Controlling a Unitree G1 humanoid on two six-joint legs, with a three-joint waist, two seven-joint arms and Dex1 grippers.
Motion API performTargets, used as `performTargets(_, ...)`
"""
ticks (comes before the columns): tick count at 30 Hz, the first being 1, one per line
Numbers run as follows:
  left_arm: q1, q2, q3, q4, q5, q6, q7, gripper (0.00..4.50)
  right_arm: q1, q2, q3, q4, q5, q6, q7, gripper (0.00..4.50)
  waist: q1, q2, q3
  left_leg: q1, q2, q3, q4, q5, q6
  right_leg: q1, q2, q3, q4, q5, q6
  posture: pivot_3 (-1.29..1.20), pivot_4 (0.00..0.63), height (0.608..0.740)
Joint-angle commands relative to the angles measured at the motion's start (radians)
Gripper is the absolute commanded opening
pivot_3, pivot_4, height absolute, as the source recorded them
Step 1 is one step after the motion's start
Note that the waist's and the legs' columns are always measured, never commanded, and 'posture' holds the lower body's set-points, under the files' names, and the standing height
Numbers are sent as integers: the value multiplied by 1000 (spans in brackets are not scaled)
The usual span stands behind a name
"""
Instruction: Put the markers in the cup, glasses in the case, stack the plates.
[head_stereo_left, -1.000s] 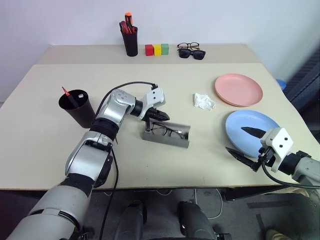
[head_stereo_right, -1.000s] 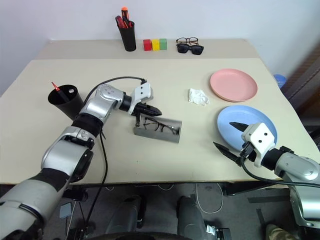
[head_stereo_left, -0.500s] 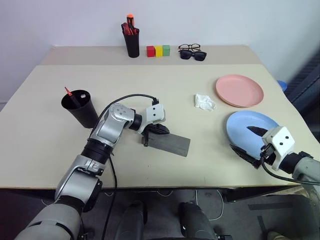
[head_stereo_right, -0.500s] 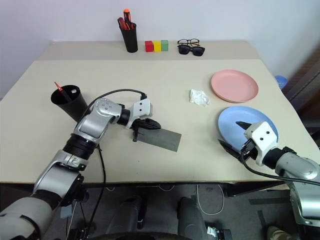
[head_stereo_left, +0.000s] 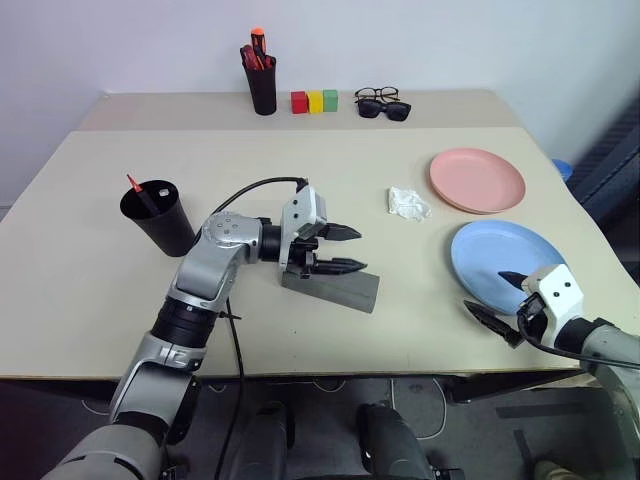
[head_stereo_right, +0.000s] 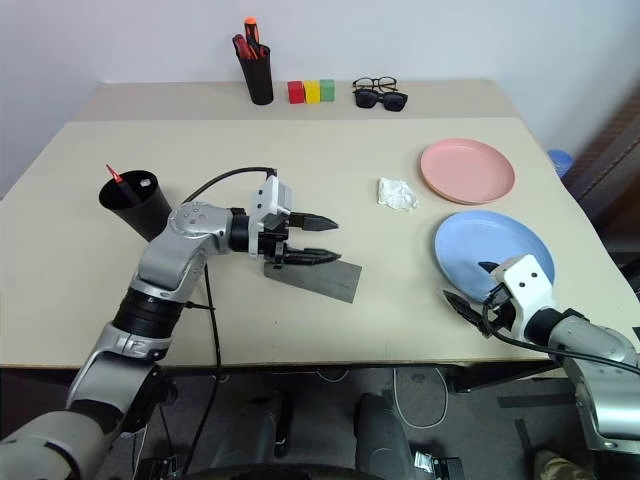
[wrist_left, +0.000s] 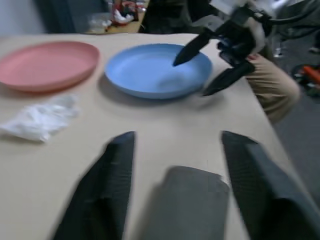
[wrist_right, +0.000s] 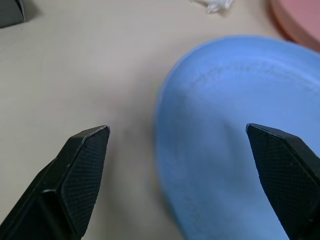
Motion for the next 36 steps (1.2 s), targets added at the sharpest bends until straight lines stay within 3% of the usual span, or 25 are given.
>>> performTargets(1, 5, 9, -24, -77, -31, 24, 8, 4457, -35, 1, 12, 2, -4, 5, -6, 4500, 1, 0, 0, 0, 0, 0, 0, 0, 0, 0, 0, 0, 0, 0, 0, 0, 150, 740)
performTargets(4, 9, 15, -38, -111, -37, 47, 29, 4457, -62, 7, 29, 32, -4, 21, -11, 4500, 2, 0, 0, 0, 0, 0, 0, 0, 0, 0, 0, 0, 0, 0, 0, 0, 150, 740)
performTargets(7, 8, 15, -42, -125, -37, 56, 53, 4500, -86, 15, 38, 73, -14, 32, -27, 3649, 2, 0, 0, 0, 0, 0, 0, 0, 0, 0, 0, 0, 0, 0, 0, 0, 150, 740)
performTargets(14, 12, 21, -41, -131, -33, 50, 97, 4500, -89, 12, 46, 104, -22, 26, -28, 74, -2, 0, 0, 0, 0, 0, 0, 0, 0, 0, 0, 0, 0, 0, 0, 0, 150, 740)
performTargets(21, 22, 21, -45, -138, -38, 46, 119, 4500, -92, 7, 35, 81, -46, 7, -57, 74, 1, -1, 0, 0, 0, 0, 0, 0, 0, 1, 0, 0, -1, 0, 0, 0, 150, 740)
performTargets(26, 26, 20, -48, -137, -41, 41, 133, 4500, -172, -21, -10, -17, -29, 35, -96, 74, -1, 0, 0, 0, 0, 0, 0, 0, 0, 1, 0, 0, -1, 0, 0, 0, 150, 740)
performTargets(31, 32, 19, -44, -141, -47, 47, 157, 4500, -439, -82, 46, 55, -71, 22, -91, 74, -5, 2, 1, 0, 0, 1, 0, 0, 0, -2, 0, 1, 0, 1, -1, 0, 150, 740)
performTargets(36, 52, 24, -43, -174, -44, 51, 198, 4500, -755, -66, 176, 464, -190, -222, -44, 74, -1, 1, 1, 0, 0, 1, -1, 0, 0, -1, 1, 0, -2, 0, -1, 0, 150, 740)
